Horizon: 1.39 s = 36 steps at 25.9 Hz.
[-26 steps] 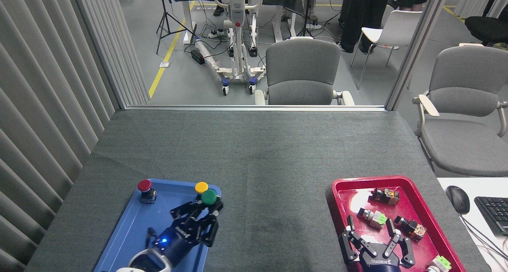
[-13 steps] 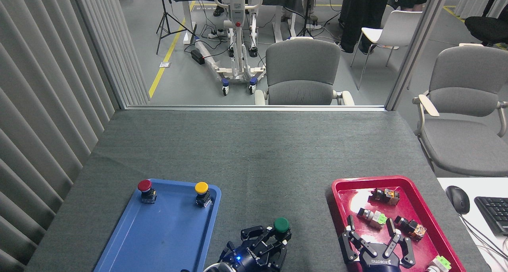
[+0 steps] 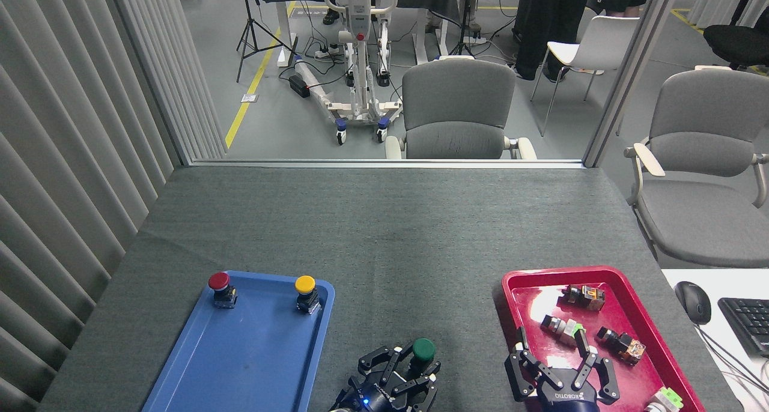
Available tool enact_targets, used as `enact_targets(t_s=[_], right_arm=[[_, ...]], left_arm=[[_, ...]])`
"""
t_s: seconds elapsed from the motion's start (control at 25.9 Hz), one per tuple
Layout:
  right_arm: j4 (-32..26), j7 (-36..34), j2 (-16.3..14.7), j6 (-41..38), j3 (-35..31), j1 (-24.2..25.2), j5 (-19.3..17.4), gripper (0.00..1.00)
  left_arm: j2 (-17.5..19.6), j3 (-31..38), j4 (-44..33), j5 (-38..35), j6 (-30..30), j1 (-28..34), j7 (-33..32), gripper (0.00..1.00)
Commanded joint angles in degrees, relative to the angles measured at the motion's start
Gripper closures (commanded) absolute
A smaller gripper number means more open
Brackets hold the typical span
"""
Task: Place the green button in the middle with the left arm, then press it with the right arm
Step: 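Open the left gripper and withdraw it back over the blue tray, then move the right gripper from the red tray above the green button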
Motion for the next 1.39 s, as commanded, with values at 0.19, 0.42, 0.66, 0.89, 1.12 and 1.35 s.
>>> enact_targets(t_s=[0.19, 0.42, 0.66, 0.89, 1.12, 1.35], right_arm=[[-0.18, 0.35, 0.17, -2.33, 3.64, -1.33, 0.17, 0.22], [-0.53, 2.9, 1.49, -4.17, 6.63, -1.68, 1.4, 0.24], [0.35, 4.48, 3.07, -4.09, 11.46, -4.31, 4.66, 0.24], [2.29, 5.18, 3.6, -3.73, 14.54, -5.98, 5.71, 0.48], [3.78, 9.4, 3.6, -4.17, 14.98, -6.16, 5.71, 0.84], [5.89, 9.4, 3.6, -5.05, 14.98, -6.69, 5.8, 1.0]], left_arm=[[1.96, 1.21, -14.37, 0.67, 0.42, 5.57, -0.36, 0.0], [7.15, 13.69, -27.2, 5.51, 1.91, 13.04, -0.98, 0.0], [10.22, 27.85, -40.22, 5.6, 1.65, 20.25, -1.68, 0.0], [13.74, 30.39, -34.42, 5.68, 2.18, 20.16, -2.12, 0.0], [13.91, 33.82, -31.25, 5.6, 2.09, 19.54, -1.86, 0.0], [13.91, 37.25, -31.43, 5.68, 2.09, 19.81, -1.86, 0.0]])
